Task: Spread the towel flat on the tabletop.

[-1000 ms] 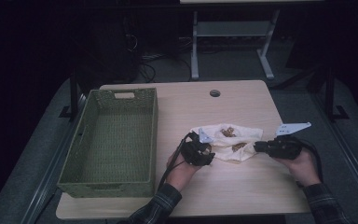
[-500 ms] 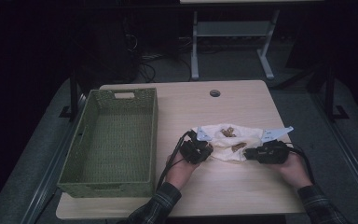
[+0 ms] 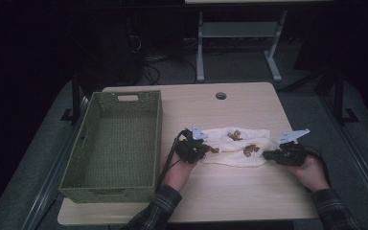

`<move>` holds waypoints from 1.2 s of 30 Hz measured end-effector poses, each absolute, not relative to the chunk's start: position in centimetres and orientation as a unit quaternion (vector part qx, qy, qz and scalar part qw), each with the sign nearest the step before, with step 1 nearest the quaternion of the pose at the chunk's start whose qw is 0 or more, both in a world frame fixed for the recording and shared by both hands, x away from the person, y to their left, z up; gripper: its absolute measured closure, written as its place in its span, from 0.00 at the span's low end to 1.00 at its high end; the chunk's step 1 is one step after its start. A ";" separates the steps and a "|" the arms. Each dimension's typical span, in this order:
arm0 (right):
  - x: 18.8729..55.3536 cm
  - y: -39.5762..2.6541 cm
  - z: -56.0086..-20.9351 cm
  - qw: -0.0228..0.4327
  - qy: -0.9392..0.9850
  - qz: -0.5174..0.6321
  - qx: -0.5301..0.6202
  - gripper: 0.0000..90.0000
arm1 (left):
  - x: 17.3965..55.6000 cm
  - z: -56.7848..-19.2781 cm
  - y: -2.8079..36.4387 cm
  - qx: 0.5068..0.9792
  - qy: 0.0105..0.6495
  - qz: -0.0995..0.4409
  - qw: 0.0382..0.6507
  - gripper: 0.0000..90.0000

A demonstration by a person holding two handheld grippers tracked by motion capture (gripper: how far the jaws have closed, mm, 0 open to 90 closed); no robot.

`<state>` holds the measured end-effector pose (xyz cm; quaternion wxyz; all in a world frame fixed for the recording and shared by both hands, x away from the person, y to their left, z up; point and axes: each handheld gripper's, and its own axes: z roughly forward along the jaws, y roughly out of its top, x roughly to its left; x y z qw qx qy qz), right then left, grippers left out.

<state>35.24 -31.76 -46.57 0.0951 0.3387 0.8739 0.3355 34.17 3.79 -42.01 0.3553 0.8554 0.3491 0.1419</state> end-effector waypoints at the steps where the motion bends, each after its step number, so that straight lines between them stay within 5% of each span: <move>1: 35.1 -32.5 -46.6 0.092 0.871 0.337 0.345 0.94 | 34.3 -42.5 3.8 0.860 0.352 0.149 0.338 0.97; 8: 34.9 -32.8 -46.5 0.094 0.870 0.338 0.345 0.91 | 33.8 -42.1 3.7 0.859 0.348 0.163 0.339 0.80; 18: 34.5 -34.2 -45.8 0.104 0.858 0.352 0.360 0.90 | 32.9 -42.7 3.0 0.876 0.328 0.149 0.321 0.75; 25: 34.8 -33.9 -46.4 0.096 0.858 0.348 0.366 0.79 | 33.3 -45.1 3.2 0.881 0.354 0.159 0.270 0.66; 36: 35.9 -34.2 -46.0 0.109 0.846 0.368 0.370 0.89 | 33.7 -45.5 3.6 0.880 0.360 0.146 0.274 0.69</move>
